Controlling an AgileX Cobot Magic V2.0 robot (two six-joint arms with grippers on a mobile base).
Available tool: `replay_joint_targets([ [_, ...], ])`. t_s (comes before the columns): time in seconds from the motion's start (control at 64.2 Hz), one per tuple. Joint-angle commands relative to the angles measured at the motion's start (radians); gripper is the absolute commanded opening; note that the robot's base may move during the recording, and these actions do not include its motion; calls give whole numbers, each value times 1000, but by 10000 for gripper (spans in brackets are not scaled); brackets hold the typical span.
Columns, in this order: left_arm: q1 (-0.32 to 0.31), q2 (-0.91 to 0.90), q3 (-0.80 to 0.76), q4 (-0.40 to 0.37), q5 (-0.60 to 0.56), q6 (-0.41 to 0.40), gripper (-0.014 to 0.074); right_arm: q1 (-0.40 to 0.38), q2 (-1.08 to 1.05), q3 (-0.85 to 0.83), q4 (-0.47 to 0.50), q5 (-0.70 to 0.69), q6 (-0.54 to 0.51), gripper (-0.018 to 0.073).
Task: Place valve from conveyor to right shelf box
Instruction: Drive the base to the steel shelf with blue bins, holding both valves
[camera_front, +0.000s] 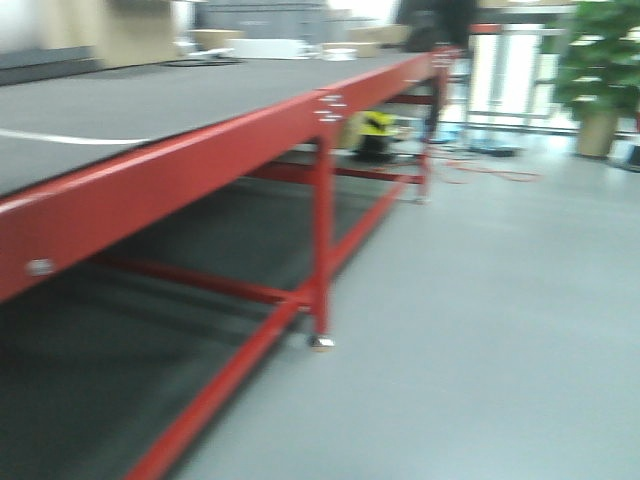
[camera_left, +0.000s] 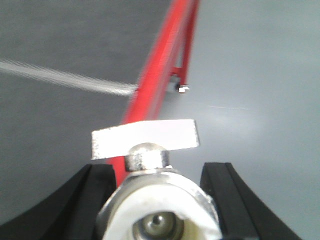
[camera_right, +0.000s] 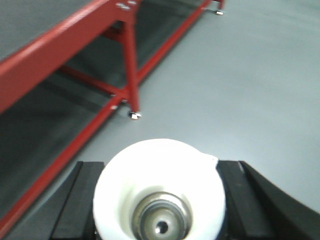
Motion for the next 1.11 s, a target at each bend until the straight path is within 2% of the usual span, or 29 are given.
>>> replay_joint_targets([
  [0.0, -6, -16, -15, -8, -41, -6, -111, -1, -21, -16, -10, -67, -1, -153],
  [1.09, -6, -16, -15, -8, -41, -6, -111, -1, -21, -16, -10, -67, -1, -153],
])
